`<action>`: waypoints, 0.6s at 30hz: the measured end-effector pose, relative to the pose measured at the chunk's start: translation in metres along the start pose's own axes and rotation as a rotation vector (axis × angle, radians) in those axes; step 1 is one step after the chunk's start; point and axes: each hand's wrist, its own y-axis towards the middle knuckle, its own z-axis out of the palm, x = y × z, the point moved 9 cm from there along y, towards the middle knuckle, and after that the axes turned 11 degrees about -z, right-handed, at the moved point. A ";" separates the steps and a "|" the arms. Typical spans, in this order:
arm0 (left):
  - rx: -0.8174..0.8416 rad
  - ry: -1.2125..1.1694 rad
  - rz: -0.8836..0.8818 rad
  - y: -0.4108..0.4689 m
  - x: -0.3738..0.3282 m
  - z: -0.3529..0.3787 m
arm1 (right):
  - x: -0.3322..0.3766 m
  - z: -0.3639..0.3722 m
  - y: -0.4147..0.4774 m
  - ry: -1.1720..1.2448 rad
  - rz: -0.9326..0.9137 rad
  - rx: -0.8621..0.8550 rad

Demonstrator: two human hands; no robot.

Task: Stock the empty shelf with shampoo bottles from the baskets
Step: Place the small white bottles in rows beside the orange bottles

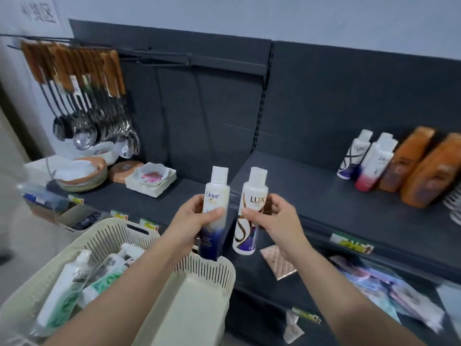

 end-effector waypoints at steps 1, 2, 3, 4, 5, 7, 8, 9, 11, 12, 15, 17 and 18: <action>0.018 0.014 0.015 0.003 -0.005 0.010 | 0.003 -0.012 0.000 -0.013 -0.016 -0.023; 0.041 0.022 0.028 0.006 -0.009 0.024 | 0.008 -0.026 -0.001 -0.030 -0.030 -0.050; 0.058 0.024 0.040 0.008 -0.014 0.033 | 0.011 -0.035 -0.001 -0.046 -0.041 -0.066; 0.079 0.028 0.050 0.010 -0.019 0.044 | 0.014 -0.046 0.000 -0.063 -0.048 -0.082; 0.105 0.038 0.056 0.012 -0.023 0.058 | 0.017 -0.060 0.000 -0.079 -0.056 -0.102; 0.140 0.079 0.070 0.018 -0.028 0.085 | 0.020 -0.087 0.001 -0.093 -0.067 -0.144; 0.155 0.096 0.078 0.022 -0.031 0.098 | 0.021 -0.101 0.002 -0.101 -0.072 -0.165; 0.168 0.109 0.083 0.027 -0.033 0.111 | 0.021 -0.115 0.004 -0.110 -0.077 -0.180; 0.183 0.133 0.095 0.039 -0.037 0.137 | 0.021 -0.142 0.010 -0.131 -0.089 -0.203; 0.188 0.143 0.105 0.046 -0.039 0.149 | 0.021 -0.155 0.014 -0.142 -0.095 -0.212; 0.189 0.154 0.124 0.069 -0.044 0.186 | 0.016 -0.194 0.030 -0.190 -0.108 -0.228; 0.190 0.160 0.131 0.083 -0.044 0.211 | 0.012 -0.218 0.041 -0.220 -0.112 -0.230; 0.190 0.164 0.132 0.090 -0.043 0.222 | 0.011 -0.229 0.047 -0.236 -0.116 -0.229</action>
